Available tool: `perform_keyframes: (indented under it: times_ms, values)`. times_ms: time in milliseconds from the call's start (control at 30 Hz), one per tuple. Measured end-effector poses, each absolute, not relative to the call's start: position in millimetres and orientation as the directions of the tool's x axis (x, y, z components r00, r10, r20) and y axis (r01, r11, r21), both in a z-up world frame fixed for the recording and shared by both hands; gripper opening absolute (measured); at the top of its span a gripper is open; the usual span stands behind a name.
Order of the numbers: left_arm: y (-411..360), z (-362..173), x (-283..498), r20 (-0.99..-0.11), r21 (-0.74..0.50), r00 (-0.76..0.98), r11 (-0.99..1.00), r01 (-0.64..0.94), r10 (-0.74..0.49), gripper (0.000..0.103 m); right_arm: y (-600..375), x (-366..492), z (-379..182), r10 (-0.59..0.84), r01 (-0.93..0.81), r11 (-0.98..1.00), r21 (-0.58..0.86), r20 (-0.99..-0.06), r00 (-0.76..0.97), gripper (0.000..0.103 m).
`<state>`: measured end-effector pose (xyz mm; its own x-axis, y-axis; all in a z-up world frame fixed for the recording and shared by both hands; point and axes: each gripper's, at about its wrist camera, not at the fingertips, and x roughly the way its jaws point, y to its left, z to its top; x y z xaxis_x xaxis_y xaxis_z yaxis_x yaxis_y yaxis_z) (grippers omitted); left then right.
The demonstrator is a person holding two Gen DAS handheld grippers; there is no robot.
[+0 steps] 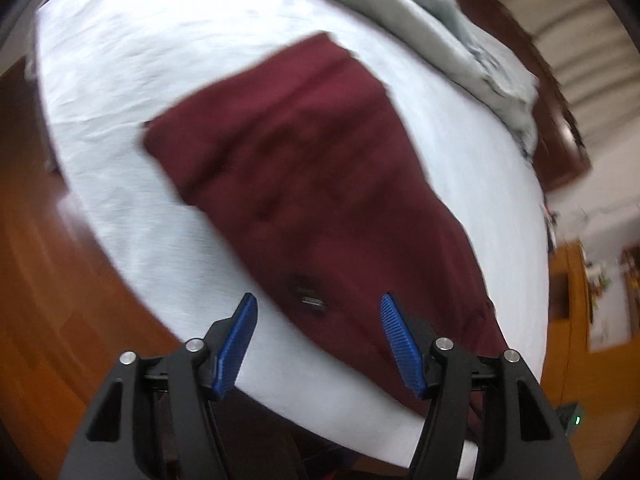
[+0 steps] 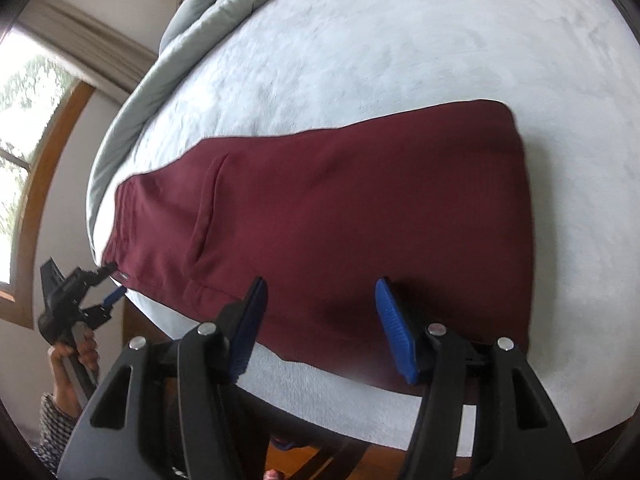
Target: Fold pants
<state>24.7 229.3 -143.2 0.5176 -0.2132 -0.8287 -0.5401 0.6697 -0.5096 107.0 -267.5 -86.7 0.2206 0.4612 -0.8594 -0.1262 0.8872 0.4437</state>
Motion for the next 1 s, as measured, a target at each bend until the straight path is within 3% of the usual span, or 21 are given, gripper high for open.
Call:
perform_keyframes:
  times_ms: [500, 700, 833, 1000]
  values:
    - [294, -178, 46, -0.787, -0.604, 0.571, 0.48, -0.636, -0.235, 0.063, -235, 110, -102, 0.428, -0.185, 0.899, 0.398, -0.886, 0.179, 0.06]
    - [266, -122, 53, -0.631, -0.707, 0.728, 0.585, -0.397, -0.268, 0.063, -228, 109, -104, 0.417, -0.206, 0.902, 0.381, -0.891, 0.178, 0.068]
    - [265, -142, 70, -0.728, -0.624, 0.643, 0.616, -0.48, -0.236, 0.065, -222, 108, -105, 0.404, -0.221, 0.905, 0.363, -0.897, 0.179, 0.07]
    - [265, -155, 82, -0.759, -0.587, 0.616, 0.63, -0.509, -0.209, 0.076, -225, 106, -104, 0.412, -0.22, 0.902, 0.372, -0.893, 0.179, 0.07]
